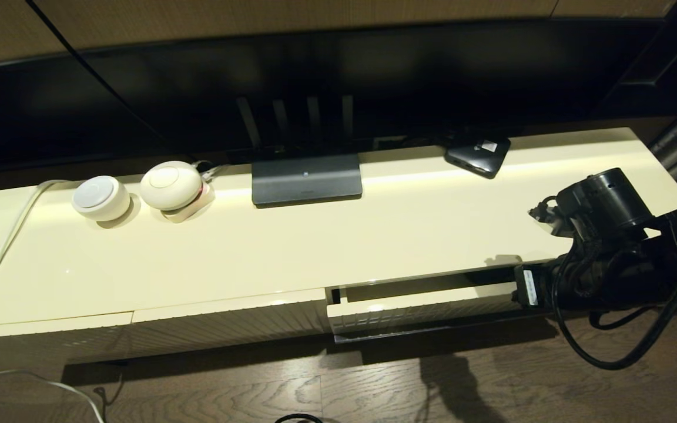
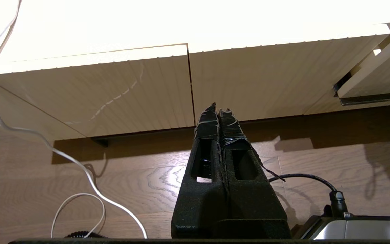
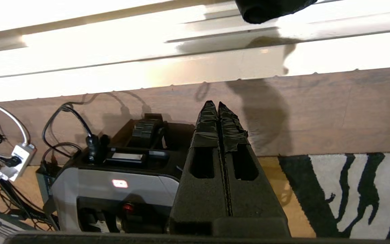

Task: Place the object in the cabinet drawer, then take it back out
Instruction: Open the drawer

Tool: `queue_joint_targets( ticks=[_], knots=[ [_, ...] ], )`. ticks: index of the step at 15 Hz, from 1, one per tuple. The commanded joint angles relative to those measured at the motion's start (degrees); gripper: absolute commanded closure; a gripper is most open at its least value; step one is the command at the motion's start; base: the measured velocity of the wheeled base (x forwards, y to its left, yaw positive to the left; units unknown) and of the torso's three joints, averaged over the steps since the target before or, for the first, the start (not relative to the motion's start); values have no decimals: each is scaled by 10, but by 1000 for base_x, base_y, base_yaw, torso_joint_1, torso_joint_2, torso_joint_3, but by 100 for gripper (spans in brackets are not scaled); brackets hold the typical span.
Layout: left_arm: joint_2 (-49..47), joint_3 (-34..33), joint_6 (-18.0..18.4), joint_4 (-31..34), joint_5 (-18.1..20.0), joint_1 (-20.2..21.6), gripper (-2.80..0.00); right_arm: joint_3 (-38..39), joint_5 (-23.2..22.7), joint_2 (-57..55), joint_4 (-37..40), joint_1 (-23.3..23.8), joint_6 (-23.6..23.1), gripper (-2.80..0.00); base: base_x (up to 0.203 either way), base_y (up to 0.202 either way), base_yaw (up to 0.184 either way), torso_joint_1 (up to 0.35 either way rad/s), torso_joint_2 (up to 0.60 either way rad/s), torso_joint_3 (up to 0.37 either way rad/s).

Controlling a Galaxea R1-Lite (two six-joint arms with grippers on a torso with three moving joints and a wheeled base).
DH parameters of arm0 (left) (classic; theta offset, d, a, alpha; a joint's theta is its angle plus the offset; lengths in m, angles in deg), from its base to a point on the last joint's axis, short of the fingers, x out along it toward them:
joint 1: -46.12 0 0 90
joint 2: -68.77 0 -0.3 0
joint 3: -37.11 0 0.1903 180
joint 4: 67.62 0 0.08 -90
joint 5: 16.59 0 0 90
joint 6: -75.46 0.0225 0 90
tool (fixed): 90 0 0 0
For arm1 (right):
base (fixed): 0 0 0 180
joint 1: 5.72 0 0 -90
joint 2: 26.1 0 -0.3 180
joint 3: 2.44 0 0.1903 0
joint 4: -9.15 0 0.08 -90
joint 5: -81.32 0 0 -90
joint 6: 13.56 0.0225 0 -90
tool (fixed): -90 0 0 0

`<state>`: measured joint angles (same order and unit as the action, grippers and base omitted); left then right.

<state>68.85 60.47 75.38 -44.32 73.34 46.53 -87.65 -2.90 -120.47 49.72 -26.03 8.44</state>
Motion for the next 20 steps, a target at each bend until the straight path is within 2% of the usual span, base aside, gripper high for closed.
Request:
queue_joint_targets(
  ticks=[1, 11, 20],
  knots=[
    [-1, -2, 0, 1, 0, 0, 0, 1, 1, -9, 0, 0, 1, 0, 0, 0, 0, 0, 0, 0],
    [-1, -2, 0, 0, 0, 0, 0, -9, 16, -7, -7, 0, -3, 0, 0, 0, 0, 0, 0, 0],
    [0, -2, 0, 0, 0, 0, 0, -18, 27, -36, -51, -1, -5, 0, 0, 0, 0, 0, 0, 0]
  ],
)
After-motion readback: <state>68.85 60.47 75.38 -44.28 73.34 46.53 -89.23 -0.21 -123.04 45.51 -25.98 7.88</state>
